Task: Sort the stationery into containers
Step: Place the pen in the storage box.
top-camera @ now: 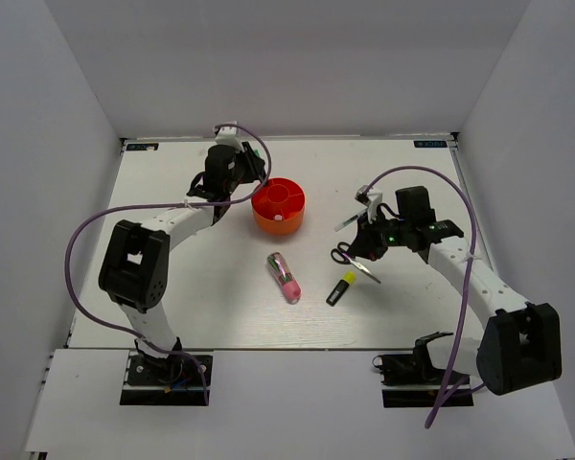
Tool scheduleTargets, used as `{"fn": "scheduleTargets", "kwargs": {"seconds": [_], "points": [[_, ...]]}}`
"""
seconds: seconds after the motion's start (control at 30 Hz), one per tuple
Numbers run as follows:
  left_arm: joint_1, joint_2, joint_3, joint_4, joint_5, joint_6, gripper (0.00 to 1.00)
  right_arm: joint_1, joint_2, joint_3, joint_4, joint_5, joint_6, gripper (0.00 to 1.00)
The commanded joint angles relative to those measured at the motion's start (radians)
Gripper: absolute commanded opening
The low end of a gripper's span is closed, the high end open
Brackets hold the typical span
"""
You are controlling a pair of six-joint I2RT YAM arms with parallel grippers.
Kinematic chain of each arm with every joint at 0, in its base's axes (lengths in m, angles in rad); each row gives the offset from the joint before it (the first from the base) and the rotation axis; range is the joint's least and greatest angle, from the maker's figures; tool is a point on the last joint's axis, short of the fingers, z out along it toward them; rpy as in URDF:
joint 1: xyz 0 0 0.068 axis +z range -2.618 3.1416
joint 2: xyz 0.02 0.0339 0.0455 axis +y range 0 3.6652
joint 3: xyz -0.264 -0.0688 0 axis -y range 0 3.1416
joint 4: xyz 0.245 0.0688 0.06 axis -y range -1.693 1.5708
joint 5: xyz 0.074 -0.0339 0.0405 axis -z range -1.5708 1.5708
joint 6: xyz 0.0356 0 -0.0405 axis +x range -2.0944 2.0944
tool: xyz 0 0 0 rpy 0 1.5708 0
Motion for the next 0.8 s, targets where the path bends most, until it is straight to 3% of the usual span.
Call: {"fn": "scheduleTargets", "kwargs": {"seconds": [0.0,0.1,0.13,0.2,0.57,0.67,0.7,0.77], "points": [[-0.003,-0.007,0.052,0.039,-0.016,0.006,0.00,-0.004,0.008,0.006,0.017,0.001,-0.019,0.00],[-0.003,-0.003,0.039,0.039,-0.026,0.015,0.00,-0.002,0.008,0.008,0.011,0.000,-0.020,0.07],[-0.004,-0.001,0.038,0.038,-0.029,0.024,0.00,-0.004,0.011,0.009,0.011,0.000,-0.020,0.17],[-0.003,-0.010,0.026,0.029,-0.030,0.025,0.00,-0.004,0.008,0.008,0.010,0.000,-0.020,0.22],[-0.012,-0.020,-0.007,-0.008,-0.023,0.052,0.00,-0.010,0.017,0.022,-0.001,-0.002,-0.008,0.30],[-0.018,-0.013,-0.010,-0.019,-0.036,0.064,0.00,-0.019,0.017,0.022,-0.002,-0.008,-0.007,0.40],[-0.018,-0.013,-0.010,-0.022,-0.036,0.069,0.00,-0.018,0.017,0.020,-0.002,-0.009,-0.005,0.50],[-0.020,-0.010,-0.010,-0.028,-0.041,0.067,0.00,-0.022,0.019,0.025,-0.006,-0.014,-0.004,0.57]]}}
